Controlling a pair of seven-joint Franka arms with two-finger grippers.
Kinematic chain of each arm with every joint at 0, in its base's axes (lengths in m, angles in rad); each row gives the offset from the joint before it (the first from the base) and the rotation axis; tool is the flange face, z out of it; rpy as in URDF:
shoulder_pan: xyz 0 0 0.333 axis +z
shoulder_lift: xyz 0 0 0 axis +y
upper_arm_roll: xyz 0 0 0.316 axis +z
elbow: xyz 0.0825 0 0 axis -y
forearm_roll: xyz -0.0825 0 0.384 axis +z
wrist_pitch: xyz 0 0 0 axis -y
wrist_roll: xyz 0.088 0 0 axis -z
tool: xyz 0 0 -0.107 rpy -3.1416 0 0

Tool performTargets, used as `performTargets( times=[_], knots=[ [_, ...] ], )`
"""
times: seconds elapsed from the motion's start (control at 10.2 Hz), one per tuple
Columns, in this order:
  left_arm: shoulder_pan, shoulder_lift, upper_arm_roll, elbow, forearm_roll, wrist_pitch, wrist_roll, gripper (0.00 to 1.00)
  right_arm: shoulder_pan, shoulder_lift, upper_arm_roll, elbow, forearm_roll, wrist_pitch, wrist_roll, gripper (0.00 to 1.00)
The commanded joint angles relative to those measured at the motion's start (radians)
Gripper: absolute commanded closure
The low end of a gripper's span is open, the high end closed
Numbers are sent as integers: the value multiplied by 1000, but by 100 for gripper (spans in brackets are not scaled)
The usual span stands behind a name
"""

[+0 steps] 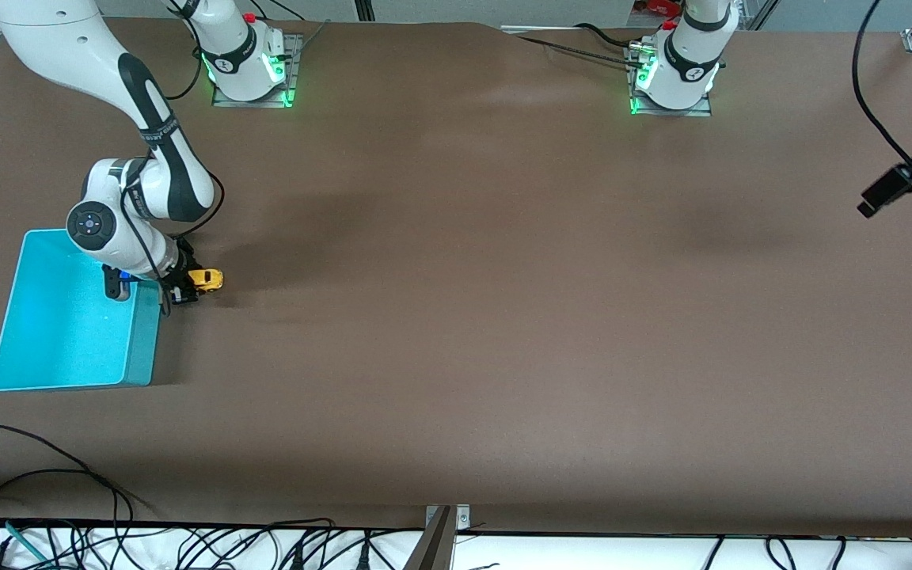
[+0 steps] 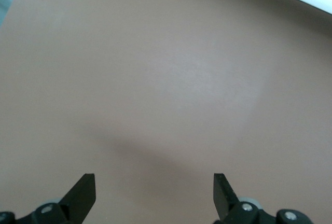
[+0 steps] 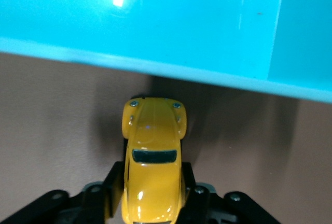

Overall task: Wind up and store yellow beetle car
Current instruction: 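Lift the car and lower it into the blue bin with the right gripper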

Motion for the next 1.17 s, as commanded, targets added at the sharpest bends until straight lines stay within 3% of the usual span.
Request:
performTargets(
  times=[0.0,0.2,0.39,0.59,0.88,1.08],
  knots=[
    [4,-53,-64,-4,-7,-26,9,0,2,-9,2,43,-10,-14,-15,79],
    [4,-53,-109,39,-44,-78,-1,0,7,-32,20,126,-10,-163,-15,79],
    [4,-38,-126,86,-35,-144,59,0,7,-34,31,273,-10,-409,-56,79],
    [4,-35,-117,109,-33,-162,125,0,4,-58,16,339,-8,-525,-237,85],
    [29,-9,-103,117,-32,-166,253,0,-1,-131,-77,341,-8,-554,-553,85],
    [32,-1,-98,149,-32,-169,259,0,-2,-135,-178,343,-2,-571,-812,86]
  ],
)
